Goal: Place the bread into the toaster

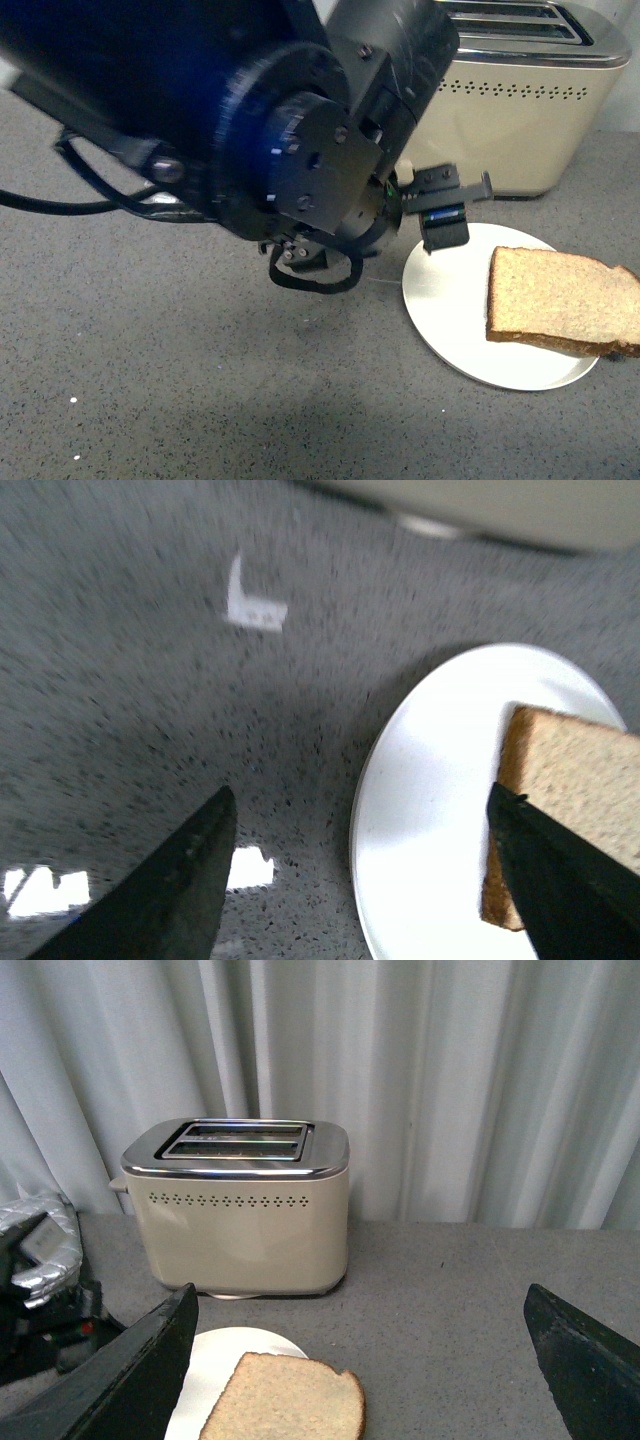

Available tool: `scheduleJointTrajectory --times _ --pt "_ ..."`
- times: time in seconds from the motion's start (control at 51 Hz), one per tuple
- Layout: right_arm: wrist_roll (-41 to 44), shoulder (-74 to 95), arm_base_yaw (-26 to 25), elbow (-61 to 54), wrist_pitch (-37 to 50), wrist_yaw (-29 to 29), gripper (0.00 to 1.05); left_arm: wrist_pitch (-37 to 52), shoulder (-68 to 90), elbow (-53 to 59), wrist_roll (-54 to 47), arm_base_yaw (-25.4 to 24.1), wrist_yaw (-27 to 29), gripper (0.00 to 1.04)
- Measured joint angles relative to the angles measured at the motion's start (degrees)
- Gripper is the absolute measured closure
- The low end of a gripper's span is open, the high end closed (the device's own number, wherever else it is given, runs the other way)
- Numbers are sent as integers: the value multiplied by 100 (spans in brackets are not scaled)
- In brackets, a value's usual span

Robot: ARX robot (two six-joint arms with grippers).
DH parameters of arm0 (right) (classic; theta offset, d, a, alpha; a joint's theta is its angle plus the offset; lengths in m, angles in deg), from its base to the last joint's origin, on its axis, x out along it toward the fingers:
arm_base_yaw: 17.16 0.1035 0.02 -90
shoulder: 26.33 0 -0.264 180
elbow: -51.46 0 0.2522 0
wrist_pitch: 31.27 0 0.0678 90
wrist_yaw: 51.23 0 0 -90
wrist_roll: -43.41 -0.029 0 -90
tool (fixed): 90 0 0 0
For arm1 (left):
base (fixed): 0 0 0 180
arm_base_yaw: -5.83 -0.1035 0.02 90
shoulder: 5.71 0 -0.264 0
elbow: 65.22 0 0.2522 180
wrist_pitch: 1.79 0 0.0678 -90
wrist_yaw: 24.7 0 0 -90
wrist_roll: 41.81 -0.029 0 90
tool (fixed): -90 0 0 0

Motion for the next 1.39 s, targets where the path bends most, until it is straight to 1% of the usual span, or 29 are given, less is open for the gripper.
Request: scheduleJointTrajectory --times 0.02,0.039,0.059,0.078,0.137,0.176,0.275,0.333,0.412,0.569,0.647,0.804,1.02,1.118,1.196,1.392 --pt "0 0 0 0 0 0 10 79 -68 68 -55 0 77 29" --pt "0 0 0 0 0 0 10 286 -269 271 -170 0 334 23" --pt "2 0 0 0 0 0 10 350 -339 339 -188 -2 380 22" --pt "0 0 0 0 0 0 10 485 -472 485 -208 -4 566 18" --pt "0 0 0 0 0 0 10 807 -741 809 -302 -7 798 11" --pt "0 0 0 0 0 0 10 1080 -986 1137 -433 -17 1060 5" --pt "0 0 0 0 0 -2 10 1569 -1434 1814 -496 -81 1401 7" --pt "0 0 0 0 0 -2 10 1906 -1766 2317 -645 -146 1722 7" --pt "2 0 0 0 0 0 10 2214 -2205 2852 -708 -234 1943 7" --pt "0 0 0 0 0 0 10 2503 -3217 3786 -868 -433 2312 7" --pt "0 0 0 0 0 0 10 2516 -3589 4092 -898 -511 2343 7" --pt "0 0 0 0 0 0 10 2138 -4900 4946 -903 -728 2601 7" --pt "2 0 0 0 0 0 10 1222 -6505 5591 -907 -1088 2621 7" --pt "0 0 0 0 0 0 10 636 -7425 5810 -920 -1362 2514 7" --pt "2 0 0 0 0 0 10 -13 -8262 5936 -922 -1676 2468 7" --pt "0 0 0 0 0 0 10 -1102 -9578 6017 -890 -2140 2312 7"
